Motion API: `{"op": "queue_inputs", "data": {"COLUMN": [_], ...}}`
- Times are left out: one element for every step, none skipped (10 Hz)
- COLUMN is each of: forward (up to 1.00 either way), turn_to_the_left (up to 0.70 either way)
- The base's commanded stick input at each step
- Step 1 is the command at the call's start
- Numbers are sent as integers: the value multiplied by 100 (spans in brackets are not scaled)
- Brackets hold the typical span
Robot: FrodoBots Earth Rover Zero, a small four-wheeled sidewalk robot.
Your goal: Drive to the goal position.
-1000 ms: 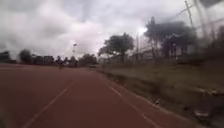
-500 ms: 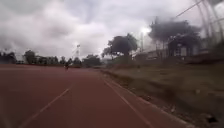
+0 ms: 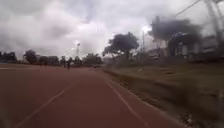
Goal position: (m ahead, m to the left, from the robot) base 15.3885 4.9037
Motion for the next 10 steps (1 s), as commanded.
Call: {"op": "queue_inputs", "data": {"forward": [70,70,70,70,70,70,70,70,70,70], "turn_to_the_left": [0,0,0,0,0,15,35,35,35,35]}}
